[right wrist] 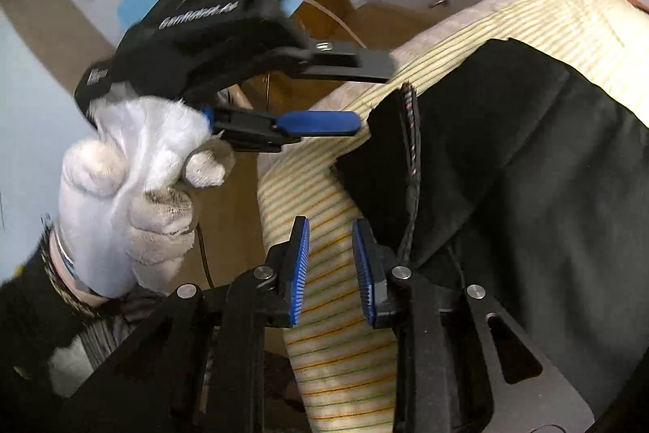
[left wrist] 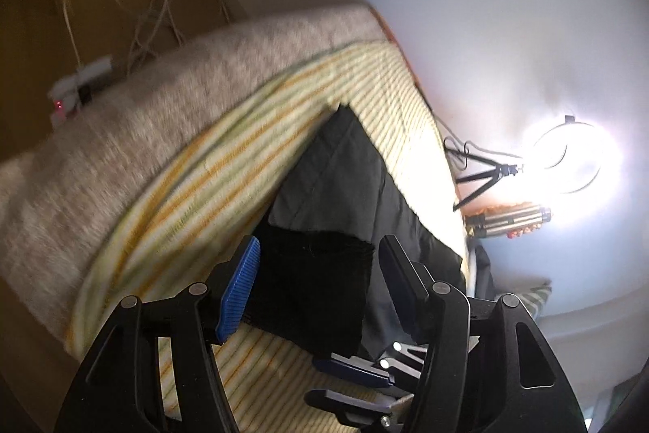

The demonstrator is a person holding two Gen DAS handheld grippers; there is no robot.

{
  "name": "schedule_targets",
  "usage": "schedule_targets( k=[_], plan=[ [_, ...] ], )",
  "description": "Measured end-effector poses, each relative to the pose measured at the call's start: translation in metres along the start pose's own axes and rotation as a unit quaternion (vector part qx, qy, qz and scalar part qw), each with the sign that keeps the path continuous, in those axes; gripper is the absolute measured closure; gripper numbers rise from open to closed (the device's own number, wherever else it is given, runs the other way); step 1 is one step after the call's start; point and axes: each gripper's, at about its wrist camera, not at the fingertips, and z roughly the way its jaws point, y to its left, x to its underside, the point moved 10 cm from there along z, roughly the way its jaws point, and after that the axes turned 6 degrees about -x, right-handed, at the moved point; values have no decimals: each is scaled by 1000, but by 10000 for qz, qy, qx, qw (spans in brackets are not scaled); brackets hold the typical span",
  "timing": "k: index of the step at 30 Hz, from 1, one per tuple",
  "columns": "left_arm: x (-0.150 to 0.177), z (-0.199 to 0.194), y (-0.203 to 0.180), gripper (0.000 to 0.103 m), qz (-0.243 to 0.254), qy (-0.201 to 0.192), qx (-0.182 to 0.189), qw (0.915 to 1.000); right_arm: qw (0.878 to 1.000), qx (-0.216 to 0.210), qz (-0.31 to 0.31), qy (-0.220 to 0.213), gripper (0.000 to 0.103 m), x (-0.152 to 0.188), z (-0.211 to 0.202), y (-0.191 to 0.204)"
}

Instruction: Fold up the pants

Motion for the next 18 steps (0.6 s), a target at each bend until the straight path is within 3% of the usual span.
schedule_targets(
  k=[4,8,9,12,15,18],
  plan=[
    [2,2,2,43,1,58,-34,10000,9999,-139,-48,-64,78,-4,-7,4],
    [-2,-4,5,43,-85,-75,-45,9999,9976,-170,166,-643,78,-7,-50,-2],
    [-2,-3,6,43,-126,-75,-39,9999,9962,58,381,-780,78,-7,-59,-15],
    [-2,0,9,43,-259,-38,-4,9997,9932,581,783,-638,89,1,-54,-49],
    [-3,-1,8,40,-337,-76,62,9994,9946,429,864,-388,89,5,-32,-47],
    [-3,-2,6,36,-330,-99,82,9994,9982,266,546,-14,89,10,-6,-28]
  ],
)
